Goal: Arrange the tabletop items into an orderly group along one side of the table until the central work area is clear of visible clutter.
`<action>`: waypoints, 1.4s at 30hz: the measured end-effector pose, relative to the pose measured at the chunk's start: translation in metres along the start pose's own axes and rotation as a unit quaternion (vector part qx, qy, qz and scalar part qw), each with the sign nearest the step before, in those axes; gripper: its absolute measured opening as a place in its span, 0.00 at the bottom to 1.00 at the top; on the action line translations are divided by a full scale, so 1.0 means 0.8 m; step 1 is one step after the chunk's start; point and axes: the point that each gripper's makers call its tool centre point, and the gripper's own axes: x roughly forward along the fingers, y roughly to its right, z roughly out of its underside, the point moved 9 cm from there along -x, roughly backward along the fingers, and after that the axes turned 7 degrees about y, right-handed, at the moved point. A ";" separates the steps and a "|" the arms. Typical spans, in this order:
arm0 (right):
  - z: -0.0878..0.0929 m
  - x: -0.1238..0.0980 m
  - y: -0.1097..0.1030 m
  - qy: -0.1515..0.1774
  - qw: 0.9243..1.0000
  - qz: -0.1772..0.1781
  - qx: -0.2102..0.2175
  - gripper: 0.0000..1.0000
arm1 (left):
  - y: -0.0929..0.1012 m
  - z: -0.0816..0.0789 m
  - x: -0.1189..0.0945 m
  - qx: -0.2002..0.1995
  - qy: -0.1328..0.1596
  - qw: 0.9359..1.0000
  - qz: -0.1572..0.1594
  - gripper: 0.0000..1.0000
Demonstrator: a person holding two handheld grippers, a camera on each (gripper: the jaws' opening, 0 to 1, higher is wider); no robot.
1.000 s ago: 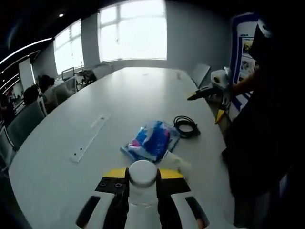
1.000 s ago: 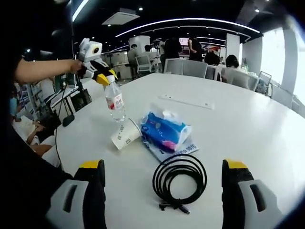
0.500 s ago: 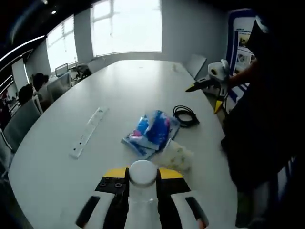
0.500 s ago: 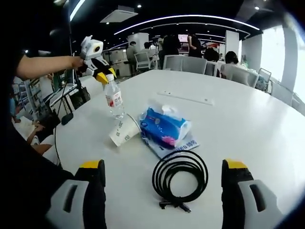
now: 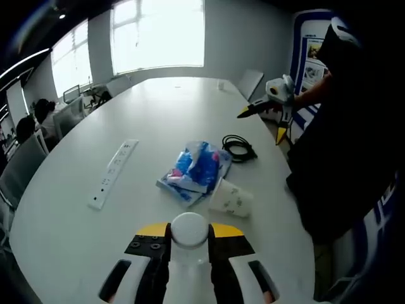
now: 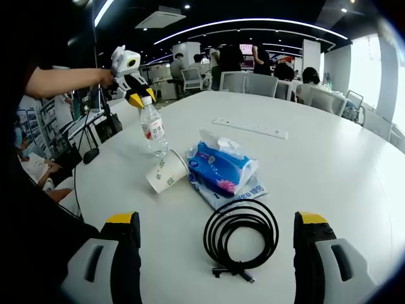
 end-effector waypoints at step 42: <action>-0.022 0.006 0.008 0.039 0.998 -0.057 0.001 1.00 | 0.160 -0.028 -0.034 -0.218 0.169 0.904 -0.326 0.67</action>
